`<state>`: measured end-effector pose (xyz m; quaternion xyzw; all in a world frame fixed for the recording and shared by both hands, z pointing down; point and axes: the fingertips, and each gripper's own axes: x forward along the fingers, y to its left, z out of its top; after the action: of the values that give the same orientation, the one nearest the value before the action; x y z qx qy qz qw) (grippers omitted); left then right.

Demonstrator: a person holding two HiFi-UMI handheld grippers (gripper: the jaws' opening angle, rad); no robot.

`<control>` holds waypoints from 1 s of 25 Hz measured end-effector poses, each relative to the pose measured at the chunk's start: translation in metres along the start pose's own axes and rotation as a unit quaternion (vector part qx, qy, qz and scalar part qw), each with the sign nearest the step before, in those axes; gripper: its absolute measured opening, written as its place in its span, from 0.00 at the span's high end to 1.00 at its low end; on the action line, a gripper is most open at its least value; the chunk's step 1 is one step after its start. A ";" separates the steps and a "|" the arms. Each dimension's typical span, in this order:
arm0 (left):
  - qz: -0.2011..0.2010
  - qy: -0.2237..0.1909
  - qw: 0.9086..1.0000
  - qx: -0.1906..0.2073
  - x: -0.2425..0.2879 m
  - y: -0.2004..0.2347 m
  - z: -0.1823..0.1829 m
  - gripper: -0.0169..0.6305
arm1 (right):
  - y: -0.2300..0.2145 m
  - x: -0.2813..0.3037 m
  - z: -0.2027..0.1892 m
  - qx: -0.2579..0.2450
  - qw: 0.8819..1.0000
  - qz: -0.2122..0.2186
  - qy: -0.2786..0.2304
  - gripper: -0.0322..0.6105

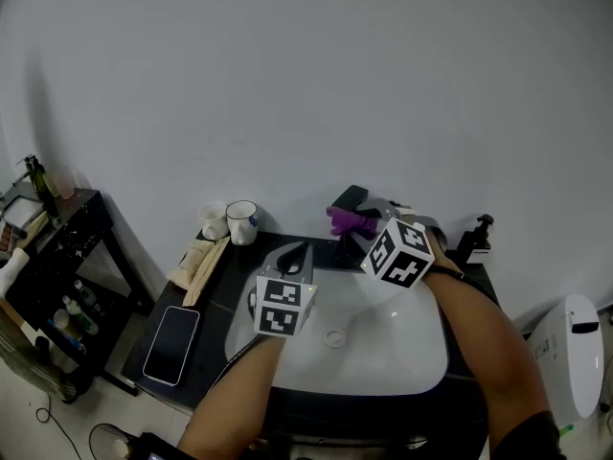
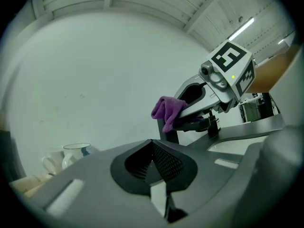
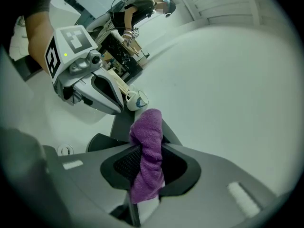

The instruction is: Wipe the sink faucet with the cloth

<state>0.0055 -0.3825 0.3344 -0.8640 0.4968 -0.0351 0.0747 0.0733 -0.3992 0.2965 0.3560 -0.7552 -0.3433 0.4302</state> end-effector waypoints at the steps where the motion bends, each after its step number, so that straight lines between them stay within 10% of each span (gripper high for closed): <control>1: 0.000 0.001 1.000 0.001 0.000 0.000 -0.001 0.95 | 0.000 0.000 0.000 0.008 1.000 0.003 -0.003 0.79; 25: 0.003 0.010 1.000 0.019 0.000 -0.001 -0.004 0.95 | 0.044 -0.055 0.024 0.010 0.999 0.019 -0.042 0.80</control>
<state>0.0062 -0.3823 0.3384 -0.8603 0.4996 -0.0529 0.0865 0.0621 -0.3256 0.3013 0.3311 -0.7827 -0.3422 0.4008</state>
